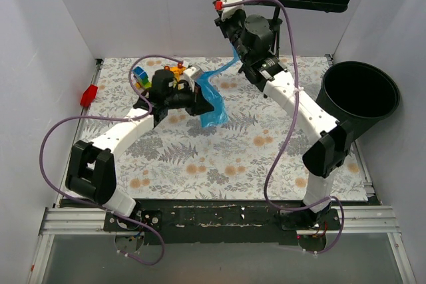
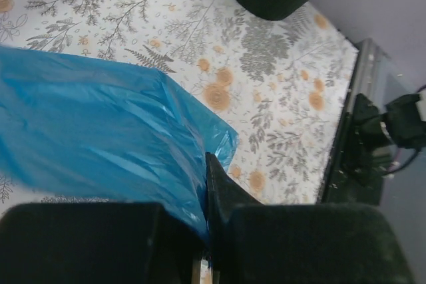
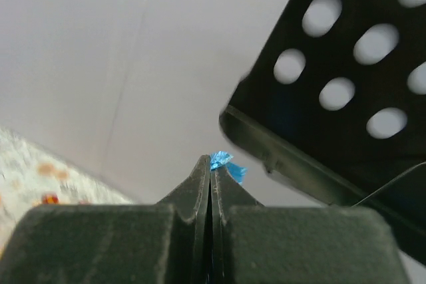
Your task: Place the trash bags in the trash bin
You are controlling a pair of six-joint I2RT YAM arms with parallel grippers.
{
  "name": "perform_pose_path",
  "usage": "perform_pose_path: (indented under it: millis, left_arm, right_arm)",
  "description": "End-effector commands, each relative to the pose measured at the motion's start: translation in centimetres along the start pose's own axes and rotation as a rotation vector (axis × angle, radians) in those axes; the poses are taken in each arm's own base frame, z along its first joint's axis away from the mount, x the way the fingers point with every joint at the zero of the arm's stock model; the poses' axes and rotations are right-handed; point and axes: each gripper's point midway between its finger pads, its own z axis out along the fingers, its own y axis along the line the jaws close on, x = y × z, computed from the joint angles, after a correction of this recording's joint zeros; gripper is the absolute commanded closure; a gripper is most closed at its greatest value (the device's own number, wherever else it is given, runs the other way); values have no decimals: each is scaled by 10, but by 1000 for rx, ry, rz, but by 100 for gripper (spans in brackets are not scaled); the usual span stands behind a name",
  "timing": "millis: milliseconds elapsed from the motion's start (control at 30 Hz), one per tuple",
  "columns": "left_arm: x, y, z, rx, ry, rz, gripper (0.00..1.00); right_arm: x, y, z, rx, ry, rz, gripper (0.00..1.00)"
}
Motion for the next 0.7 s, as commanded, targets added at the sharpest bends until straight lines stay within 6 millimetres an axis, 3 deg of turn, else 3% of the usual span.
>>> perform_pose_path:
  millis: [0,67,100,133,233,333,400,467,533,667]
  left_arm:
    - [2,-34,-45,277,110,-193,100]
    - [9,-42,-53,329,150,-263,100]
    - [13,-44,-56,344,171,-295,100]
    - [14,-46,-59,361,182,-319,100]
    - [16,-43,-66,391,215,-397,100]
    - [13,-37,-63,408,262,-517,100]
    - [3,-36,-65,441,249,-587,100]
    - [-3,-34,-65,449,234,-633,100]
    - [-6,-32,-64,472,233,-678,100]
    - [-3,-27,-65,474,244,-748,100]
  right_arm:
    - [136,58,-11,-292,325,-111,85]
    - [168,70,-30,-362,447,-80,56]
    - [172,71,-38,-385,480,-46,28]
    - [173,71,-46,-413,504,-7,18]
    - [170,57,-67,-439,538,58,15]
    - [142,34,-89,-421,490,60,14]
    - [112,18,-105,-408,420,43,14]
    - [95,19,-125,-472,348,-4,13]
    - [75,43,-154,-664,244,-36,13]
    - [79,95,-220,-1050,159,-158,16]
